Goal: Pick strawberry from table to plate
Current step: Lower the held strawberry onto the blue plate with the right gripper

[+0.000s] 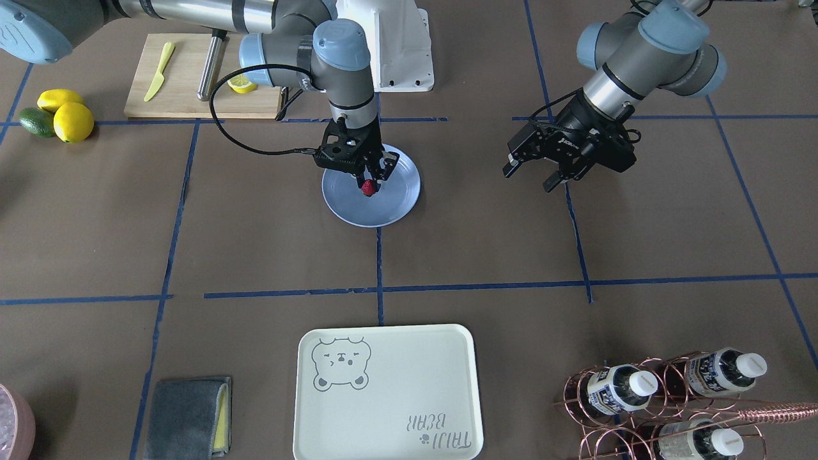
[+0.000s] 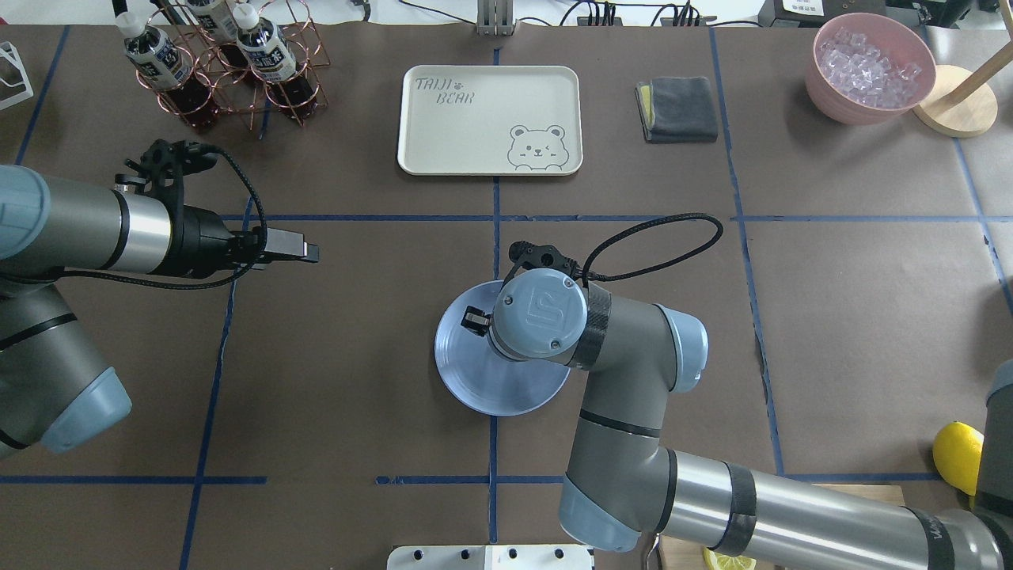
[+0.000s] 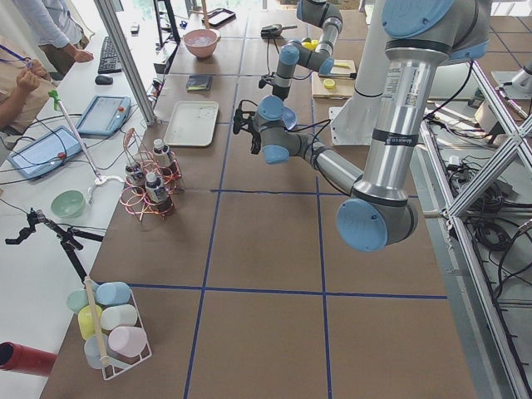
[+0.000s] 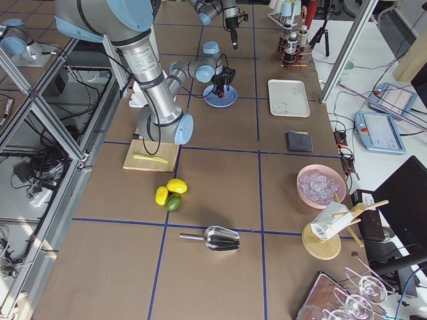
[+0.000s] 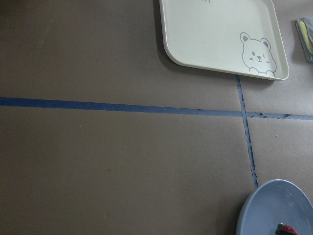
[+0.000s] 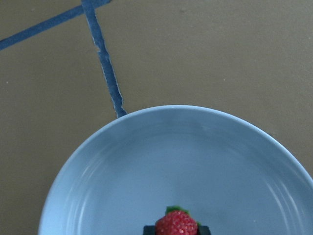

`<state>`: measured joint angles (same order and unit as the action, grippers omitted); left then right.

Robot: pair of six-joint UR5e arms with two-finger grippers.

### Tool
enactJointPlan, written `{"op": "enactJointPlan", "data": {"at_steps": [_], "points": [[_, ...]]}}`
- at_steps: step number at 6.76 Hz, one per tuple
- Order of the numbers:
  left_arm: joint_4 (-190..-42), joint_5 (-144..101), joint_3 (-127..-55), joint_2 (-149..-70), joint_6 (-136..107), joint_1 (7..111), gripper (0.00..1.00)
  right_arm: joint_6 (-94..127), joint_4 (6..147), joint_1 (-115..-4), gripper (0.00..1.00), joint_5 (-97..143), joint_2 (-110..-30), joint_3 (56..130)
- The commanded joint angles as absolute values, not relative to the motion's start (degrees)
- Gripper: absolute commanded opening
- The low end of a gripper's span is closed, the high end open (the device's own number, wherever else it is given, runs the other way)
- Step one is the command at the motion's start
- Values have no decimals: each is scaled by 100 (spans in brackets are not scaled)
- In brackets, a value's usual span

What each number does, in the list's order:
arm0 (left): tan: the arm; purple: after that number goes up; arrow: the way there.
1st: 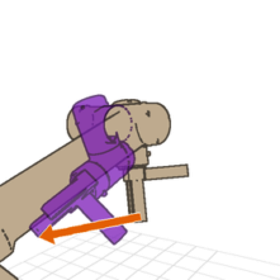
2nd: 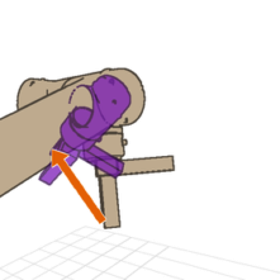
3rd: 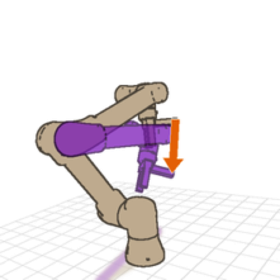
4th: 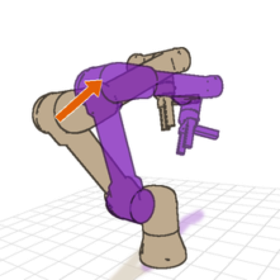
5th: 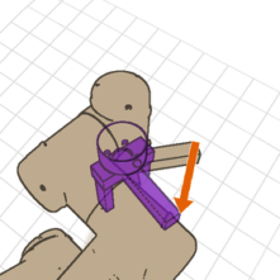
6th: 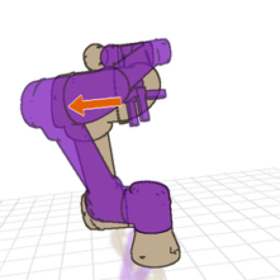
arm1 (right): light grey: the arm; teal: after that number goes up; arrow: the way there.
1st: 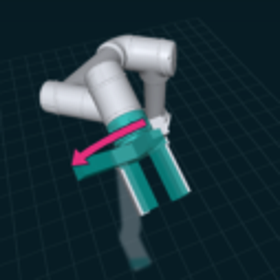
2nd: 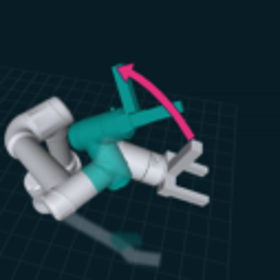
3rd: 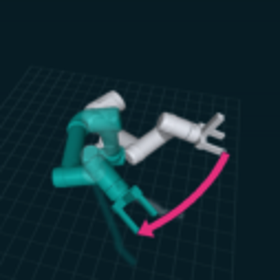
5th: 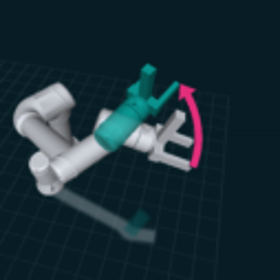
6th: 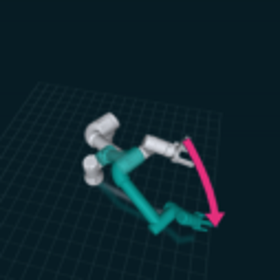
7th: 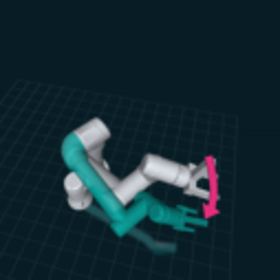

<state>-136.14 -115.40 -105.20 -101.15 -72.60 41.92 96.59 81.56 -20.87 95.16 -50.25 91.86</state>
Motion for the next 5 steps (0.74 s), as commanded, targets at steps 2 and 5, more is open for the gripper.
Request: {"op": "enactJointPlan", "data": {"at_steps": [2, 5], "points": [[-13614, -11540, -10521, -10107, -7260, 4201, 99, 9659, 8139, -2048, 49, 9510, -5045, 9158], [-13614, -11540, -10521, -10107, -7260, 4201, 99, 9659, 8191, -2057, 100, 9606, -5141, 9472]]}}
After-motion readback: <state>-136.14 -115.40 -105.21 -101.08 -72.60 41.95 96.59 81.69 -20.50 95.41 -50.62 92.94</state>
